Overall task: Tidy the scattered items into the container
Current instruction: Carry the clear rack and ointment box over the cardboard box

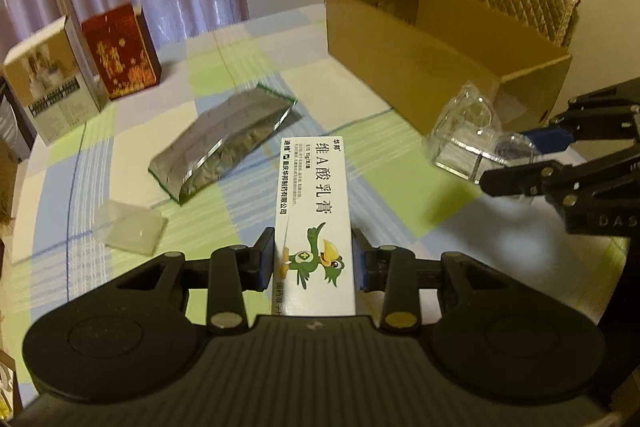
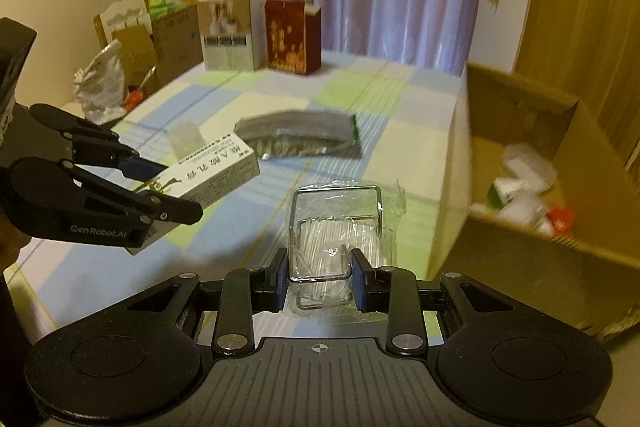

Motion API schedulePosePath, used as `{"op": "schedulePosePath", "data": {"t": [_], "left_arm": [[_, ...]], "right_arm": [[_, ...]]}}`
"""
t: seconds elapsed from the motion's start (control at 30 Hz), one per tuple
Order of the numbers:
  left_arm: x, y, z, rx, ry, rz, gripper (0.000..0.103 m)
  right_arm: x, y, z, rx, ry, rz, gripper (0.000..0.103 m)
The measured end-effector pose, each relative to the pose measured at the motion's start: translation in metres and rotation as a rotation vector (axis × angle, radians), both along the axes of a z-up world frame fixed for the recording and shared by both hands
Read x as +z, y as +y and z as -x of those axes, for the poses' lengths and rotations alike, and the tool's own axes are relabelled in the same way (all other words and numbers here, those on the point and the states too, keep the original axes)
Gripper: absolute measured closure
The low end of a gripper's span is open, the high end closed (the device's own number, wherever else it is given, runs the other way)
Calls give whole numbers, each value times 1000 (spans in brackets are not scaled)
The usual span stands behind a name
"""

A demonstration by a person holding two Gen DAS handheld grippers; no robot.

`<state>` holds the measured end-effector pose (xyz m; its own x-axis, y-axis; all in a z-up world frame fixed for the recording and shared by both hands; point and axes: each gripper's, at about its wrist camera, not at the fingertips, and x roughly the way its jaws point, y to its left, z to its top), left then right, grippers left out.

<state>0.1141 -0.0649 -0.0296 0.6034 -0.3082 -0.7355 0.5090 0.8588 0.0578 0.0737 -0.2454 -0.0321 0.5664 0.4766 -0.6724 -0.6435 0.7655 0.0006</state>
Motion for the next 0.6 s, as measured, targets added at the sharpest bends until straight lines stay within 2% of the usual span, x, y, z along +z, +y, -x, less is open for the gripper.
{"op": "schedulePosePath", "data": {"t": [0.27,0.6], "left_arm": [[34,-34,1,-41,-74,-1,70],[57,-81,-1,-118,-120,-7,70]], "right_arm": [[41,-34,-13,-58,-86,-28,69],[57,-87,-40,-140,-124,-15,69]]}}
